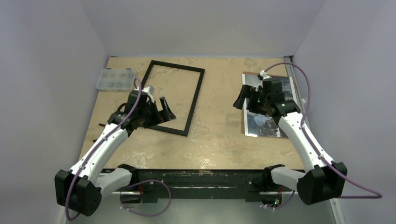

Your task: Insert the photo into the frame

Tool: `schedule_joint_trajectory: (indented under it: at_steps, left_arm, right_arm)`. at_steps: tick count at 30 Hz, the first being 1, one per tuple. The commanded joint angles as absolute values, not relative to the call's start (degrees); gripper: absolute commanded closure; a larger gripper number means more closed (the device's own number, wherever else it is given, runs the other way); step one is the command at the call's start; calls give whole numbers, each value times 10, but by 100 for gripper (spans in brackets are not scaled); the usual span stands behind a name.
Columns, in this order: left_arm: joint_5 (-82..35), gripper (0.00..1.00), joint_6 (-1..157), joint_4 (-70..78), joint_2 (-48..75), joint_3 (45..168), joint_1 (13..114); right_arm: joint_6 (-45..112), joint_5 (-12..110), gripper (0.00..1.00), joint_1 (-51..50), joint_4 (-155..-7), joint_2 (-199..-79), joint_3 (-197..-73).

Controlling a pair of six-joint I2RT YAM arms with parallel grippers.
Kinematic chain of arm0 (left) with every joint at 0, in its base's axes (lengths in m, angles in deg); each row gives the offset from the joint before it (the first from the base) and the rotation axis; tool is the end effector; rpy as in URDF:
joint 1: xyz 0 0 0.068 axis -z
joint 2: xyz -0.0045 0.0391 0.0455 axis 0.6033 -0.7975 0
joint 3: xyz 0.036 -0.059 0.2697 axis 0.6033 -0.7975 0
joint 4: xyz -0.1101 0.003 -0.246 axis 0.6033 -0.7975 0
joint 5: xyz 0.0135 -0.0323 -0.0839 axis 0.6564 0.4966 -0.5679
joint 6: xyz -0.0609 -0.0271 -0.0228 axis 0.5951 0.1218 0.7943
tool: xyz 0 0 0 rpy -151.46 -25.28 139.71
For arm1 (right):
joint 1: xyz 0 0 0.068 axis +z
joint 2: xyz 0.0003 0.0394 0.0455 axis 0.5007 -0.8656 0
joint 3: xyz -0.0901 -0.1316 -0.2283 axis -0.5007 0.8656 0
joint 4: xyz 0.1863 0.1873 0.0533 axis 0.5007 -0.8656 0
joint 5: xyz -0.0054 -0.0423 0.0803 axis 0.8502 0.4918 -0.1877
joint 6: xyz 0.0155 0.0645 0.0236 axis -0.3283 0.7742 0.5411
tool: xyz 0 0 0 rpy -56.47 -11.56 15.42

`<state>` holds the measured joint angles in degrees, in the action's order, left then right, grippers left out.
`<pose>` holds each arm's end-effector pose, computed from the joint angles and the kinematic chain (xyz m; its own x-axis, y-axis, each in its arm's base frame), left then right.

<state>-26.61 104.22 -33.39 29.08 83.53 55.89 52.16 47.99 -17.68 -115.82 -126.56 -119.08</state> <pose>0.2186 -0.0863 0.2681 -0.8063 -0.3647 -0.4656 -0.0639 0.8364 -0.5444 0.2679 0.0676 0.2935 -0.7500 0.2710 -0.6034 0.0069 0.9154 0.4025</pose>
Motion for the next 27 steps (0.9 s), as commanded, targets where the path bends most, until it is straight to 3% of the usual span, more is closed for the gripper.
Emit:
schedule_joint_trajectory:
  at_steps: [1, 9, 22, 27]
  left_arm:
    - [-301, 0, 1052, -281, 262, 819, 561]
    - [-311, 0, 1058, -258, 154, 825, 580]
    - [-132, 0, 1054, -335, -70, 1017, 734]
    - [-90, 5, 1052, -362, -137, 1070, 768]
  right_arm:
    - [540, 439, 4, -177, -1119, -1219, -1178]
    - [538, 413, 3, -177, -1136, -1186, -1129]
    - [545, 390, 3, -177, -1135, -1162, -1046]
    - [541, 391, 3, -177, -1140, -1170, -1050]
